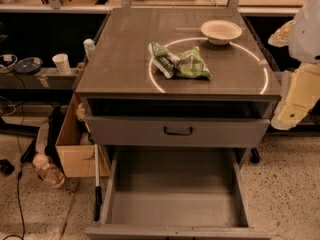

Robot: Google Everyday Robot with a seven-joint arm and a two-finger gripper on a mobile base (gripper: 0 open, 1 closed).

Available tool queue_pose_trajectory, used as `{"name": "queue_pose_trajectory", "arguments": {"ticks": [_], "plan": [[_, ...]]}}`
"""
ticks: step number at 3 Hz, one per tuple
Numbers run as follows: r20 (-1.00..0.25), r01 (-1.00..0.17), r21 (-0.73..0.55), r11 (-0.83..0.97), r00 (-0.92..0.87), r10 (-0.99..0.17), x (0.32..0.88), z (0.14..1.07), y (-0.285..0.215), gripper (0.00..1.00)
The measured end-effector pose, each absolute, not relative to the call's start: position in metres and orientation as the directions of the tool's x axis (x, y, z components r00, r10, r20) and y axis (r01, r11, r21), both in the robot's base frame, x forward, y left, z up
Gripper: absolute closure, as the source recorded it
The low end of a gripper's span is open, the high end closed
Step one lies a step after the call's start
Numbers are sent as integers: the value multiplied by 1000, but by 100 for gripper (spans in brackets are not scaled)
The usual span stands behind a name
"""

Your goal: Place green jalapeno chip bag into middle drawer

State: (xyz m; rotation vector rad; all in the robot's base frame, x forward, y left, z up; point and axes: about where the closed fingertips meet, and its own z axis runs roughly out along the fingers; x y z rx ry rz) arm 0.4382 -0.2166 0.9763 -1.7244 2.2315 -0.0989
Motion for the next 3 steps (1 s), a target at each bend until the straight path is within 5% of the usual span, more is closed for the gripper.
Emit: {"name": "queue_pose_trajectory", "arguments": {"ticks": [3], "plan": [[-290,-929,-263,259,-180,-940,474,966,-204,0]]}}
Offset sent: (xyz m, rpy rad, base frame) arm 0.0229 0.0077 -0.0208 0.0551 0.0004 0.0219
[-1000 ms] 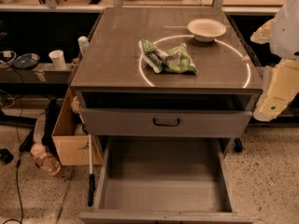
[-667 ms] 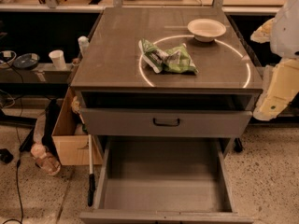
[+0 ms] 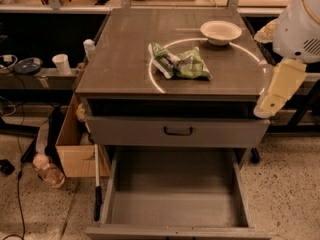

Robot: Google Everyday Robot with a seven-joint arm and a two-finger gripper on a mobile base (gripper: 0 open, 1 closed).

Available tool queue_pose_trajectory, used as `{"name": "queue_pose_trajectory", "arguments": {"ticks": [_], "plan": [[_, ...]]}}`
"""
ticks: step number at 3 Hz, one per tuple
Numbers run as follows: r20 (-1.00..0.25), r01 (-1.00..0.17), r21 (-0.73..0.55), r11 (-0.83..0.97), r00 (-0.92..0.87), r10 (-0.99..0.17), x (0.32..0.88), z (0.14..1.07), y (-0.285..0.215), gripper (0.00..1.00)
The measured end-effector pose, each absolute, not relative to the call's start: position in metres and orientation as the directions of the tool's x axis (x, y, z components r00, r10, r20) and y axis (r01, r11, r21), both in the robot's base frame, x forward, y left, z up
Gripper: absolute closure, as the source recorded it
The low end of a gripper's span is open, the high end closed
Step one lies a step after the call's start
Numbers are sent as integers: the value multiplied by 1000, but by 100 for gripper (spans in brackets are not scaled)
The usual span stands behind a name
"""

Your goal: Place green jalapeno chip bag into middle drawer

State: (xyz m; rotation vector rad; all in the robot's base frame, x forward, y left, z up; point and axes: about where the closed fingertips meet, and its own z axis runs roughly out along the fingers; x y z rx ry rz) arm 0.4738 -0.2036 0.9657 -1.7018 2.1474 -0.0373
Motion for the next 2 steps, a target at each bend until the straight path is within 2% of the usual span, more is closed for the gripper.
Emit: {"name": "queue_pose_trajectory", "arguments": {"ticks": [2], "plan": [[-351,-930,-285,230,-122,-929,527,967,-184,0]]}}
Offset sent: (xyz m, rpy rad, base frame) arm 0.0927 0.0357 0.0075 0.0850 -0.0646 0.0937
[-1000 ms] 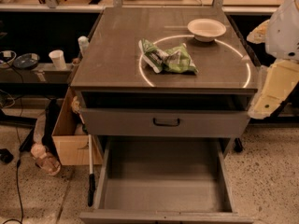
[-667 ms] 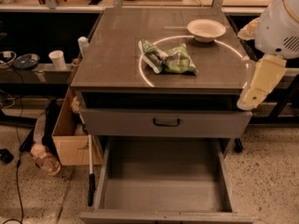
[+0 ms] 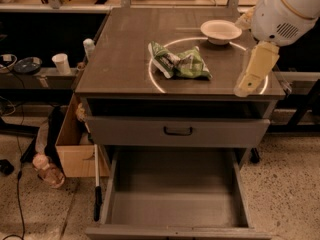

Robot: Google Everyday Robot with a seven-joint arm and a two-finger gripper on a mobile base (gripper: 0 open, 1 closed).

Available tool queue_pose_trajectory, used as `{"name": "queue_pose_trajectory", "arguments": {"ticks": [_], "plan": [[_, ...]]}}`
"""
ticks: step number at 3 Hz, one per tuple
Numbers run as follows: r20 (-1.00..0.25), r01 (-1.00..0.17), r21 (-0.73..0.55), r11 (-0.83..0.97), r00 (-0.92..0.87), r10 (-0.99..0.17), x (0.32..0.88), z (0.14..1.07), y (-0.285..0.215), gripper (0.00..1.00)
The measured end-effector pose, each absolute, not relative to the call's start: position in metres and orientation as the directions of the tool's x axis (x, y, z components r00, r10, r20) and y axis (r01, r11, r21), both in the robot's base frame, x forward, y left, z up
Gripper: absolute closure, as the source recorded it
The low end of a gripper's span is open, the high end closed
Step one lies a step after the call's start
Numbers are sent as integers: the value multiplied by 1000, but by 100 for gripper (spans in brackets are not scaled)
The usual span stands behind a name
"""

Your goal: Place green jalapeno chip bag into middle drawer

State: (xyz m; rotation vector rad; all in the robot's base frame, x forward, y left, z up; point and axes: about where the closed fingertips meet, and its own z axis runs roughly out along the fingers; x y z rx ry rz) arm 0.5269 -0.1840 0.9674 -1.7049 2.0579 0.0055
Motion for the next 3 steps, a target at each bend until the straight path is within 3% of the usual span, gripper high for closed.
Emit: {"name": "queue_pose_trajectory", "arguments": {"ticks": [2,3], "plan": [[-366,-948,-265,177,-71,-928,589,943,-158,0],[-326,-953,-266,144,-52,-944,654,913,-143,0]]}}
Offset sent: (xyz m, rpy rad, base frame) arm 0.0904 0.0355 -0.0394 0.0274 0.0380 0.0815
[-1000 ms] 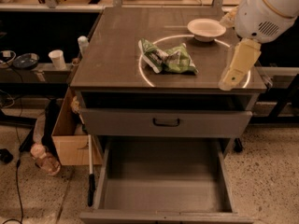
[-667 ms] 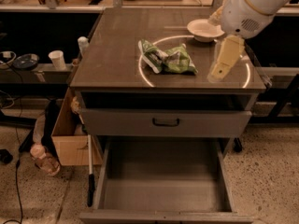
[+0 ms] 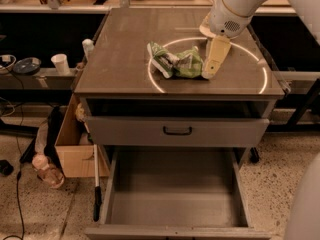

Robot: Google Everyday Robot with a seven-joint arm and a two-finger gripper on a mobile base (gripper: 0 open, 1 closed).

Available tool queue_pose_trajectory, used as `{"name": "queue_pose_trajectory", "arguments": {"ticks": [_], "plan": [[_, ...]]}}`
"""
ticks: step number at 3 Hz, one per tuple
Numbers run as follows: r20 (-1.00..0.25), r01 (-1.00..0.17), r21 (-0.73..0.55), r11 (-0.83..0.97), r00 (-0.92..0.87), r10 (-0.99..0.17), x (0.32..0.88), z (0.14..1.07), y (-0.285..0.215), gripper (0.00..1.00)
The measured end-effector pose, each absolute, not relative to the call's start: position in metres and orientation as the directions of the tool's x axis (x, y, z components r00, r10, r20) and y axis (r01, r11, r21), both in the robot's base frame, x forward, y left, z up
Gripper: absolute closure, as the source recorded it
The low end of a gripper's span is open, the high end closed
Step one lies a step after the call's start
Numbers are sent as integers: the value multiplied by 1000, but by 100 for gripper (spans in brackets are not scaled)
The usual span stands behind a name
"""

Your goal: Place green jalapeno chip bag into middle drawer

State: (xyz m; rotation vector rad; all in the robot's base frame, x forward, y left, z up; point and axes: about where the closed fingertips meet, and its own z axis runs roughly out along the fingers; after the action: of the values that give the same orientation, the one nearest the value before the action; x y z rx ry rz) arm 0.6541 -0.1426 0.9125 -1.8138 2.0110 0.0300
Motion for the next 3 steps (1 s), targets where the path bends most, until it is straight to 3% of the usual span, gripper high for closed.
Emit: {"name": "queue_pose_trajectory", "arguments": {"ticks": [3], "plan": [[-350,-952,-263,156,-57,-935,675,895,-138,0]]}}
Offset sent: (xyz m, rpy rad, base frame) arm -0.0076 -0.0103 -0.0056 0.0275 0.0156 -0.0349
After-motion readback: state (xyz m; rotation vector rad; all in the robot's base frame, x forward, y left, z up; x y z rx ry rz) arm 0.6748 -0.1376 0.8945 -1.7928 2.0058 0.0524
